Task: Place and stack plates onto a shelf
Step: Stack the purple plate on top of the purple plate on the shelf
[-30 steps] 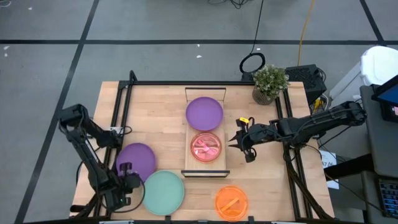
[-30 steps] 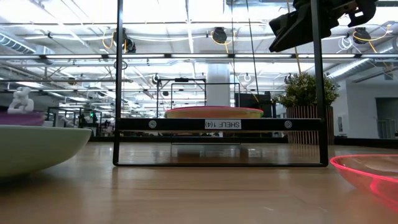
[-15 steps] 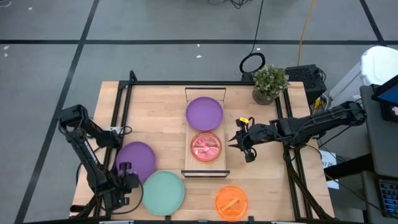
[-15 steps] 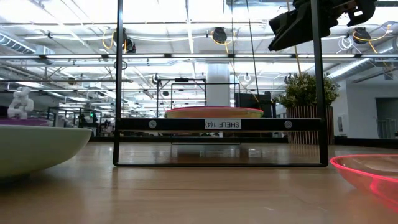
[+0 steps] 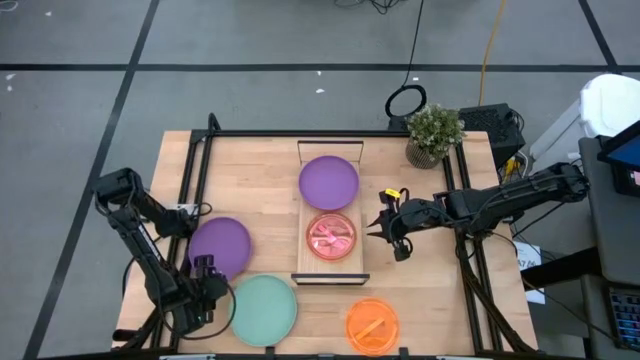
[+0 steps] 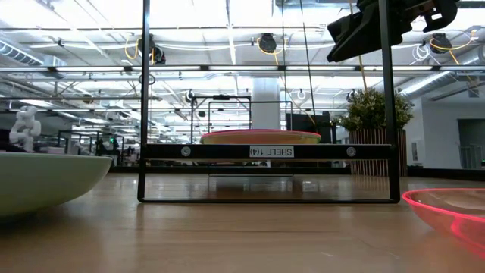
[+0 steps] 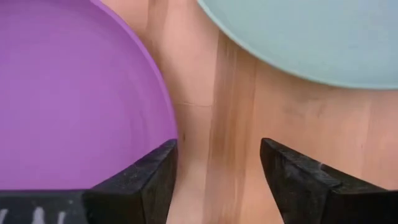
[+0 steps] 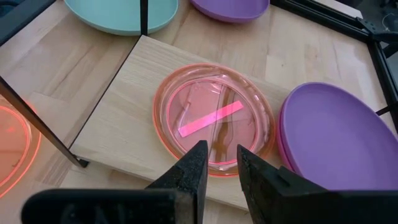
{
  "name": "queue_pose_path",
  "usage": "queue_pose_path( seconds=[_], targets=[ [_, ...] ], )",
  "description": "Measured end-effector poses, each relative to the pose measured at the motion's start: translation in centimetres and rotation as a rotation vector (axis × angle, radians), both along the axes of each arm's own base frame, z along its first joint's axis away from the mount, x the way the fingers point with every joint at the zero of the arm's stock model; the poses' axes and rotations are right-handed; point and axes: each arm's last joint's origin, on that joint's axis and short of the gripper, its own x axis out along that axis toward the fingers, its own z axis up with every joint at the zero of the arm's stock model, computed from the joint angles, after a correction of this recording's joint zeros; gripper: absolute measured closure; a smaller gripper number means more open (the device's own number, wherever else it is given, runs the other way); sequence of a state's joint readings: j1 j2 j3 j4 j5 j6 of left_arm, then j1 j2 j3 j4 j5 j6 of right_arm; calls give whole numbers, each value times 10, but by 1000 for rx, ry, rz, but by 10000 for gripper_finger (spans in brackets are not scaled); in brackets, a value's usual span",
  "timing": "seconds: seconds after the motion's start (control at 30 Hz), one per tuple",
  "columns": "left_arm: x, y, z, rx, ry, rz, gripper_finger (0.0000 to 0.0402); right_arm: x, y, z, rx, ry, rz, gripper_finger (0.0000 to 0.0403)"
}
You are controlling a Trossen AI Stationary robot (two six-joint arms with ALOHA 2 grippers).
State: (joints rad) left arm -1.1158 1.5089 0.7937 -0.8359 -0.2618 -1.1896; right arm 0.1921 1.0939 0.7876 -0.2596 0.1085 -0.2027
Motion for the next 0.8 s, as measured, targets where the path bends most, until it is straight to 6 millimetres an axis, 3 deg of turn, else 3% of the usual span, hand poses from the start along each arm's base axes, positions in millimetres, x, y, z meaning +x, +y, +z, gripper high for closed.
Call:
queue_pose_path(
  seconds=[0.4,0.67,0.8],
  targets=[
    [6,3,15,75,37,12,165,0,0,0,0,0,0,330],
    [0,13,-5,82,43,28,167,0,0,0,3,1,0,330],
    [-1,17,-11,91,46,0,205,0,0,0,5,1,0,330]
  ],
)
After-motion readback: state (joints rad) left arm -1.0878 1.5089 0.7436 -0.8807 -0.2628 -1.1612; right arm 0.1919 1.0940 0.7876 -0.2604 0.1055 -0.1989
